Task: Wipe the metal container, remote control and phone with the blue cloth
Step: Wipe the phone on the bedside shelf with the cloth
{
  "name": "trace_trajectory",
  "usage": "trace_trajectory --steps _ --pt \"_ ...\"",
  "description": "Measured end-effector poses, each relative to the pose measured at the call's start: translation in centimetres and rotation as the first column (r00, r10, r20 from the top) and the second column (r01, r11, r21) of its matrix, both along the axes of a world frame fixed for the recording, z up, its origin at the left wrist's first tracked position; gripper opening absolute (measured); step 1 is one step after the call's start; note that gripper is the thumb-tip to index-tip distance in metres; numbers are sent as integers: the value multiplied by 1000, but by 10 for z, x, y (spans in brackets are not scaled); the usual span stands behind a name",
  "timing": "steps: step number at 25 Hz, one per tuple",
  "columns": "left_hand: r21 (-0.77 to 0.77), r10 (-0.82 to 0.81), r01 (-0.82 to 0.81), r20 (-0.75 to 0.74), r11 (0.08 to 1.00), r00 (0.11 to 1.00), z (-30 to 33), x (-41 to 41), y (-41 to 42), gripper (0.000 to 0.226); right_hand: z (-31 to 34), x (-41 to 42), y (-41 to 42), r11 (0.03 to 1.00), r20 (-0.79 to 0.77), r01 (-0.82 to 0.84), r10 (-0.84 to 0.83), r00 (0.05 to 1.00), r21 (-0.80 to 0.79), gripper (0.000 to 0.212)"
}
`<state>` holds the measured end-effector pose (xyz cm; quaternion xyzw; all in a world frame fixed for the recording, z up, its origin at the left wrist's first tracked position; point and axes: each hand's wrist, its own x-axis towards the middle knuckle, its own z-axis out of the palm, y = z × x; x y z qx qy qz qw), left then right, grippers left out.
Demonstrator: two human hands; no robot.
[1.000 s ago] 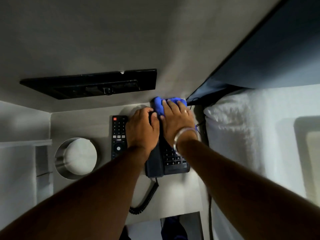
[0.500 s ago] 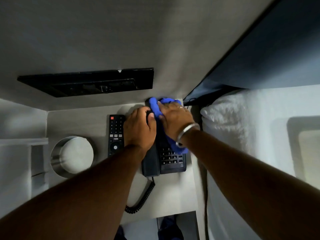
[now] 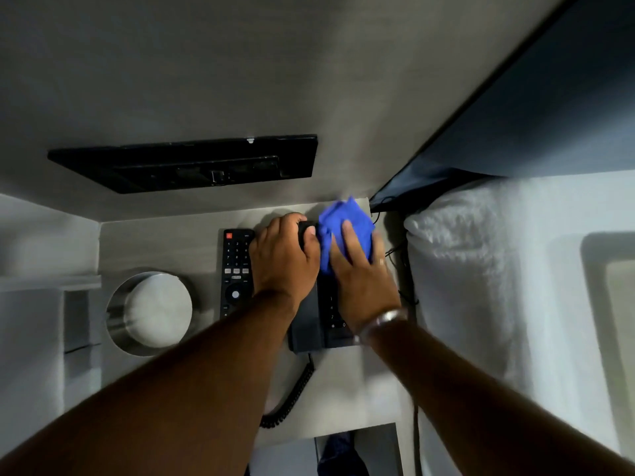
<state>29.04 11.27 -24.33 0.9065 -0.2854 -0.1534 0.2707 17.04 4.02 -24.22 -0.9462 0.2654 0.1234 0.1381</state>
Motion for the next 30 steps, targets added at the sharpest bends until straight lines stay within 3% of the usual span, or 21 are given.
trace_trajectory --steps 2,4,6,8,12,16,21,26,28,30 --pt "19 -2 3 -14 1000 1000 0 0 -1 37 -1 48 -38 977 -16 176 -176 984 119 64" --pt "27 11 -11 6 1000 1000 0 0 -1 33 2 42 -38 947 57 285 -296 953 148 59" --pt "20 24 -25 33 999 999 -1 0 -1 31 7 -13 -4 902 174 369 -410 895 223 57" --pt "19 23 -24 44 1000 999 -2 0 0 32 18 -78 44 816 183 468 -545 818 339 51" --pt "38 -2 0 62 999 998 -2 -1 0 33 9 -81 67 941 95 318 -329 940 114 70" --pt "43 -5 2 68 999 998 -1 -1 0 34 15 -74 45 995 101 50 -41 994 -90 67" --pt "38 -5 2 88 999 996 -4 1 1 34 18 -86 50 953 34 277 -275 961 -119 77" --pt "42 -6 3 86 999 996 -5 1 1 33 12 -97 51 832 -68 553 -554 829 -44 70" --pt "46 -10 6 94 999 996 -6 0 1 32 16 -91 53 842 28 533 -533 846 -79 69" --pt "48 -12 8 95 999 995 -6 -1 1 32 18 -78 64 907 124 405 -391 912 -116 66"
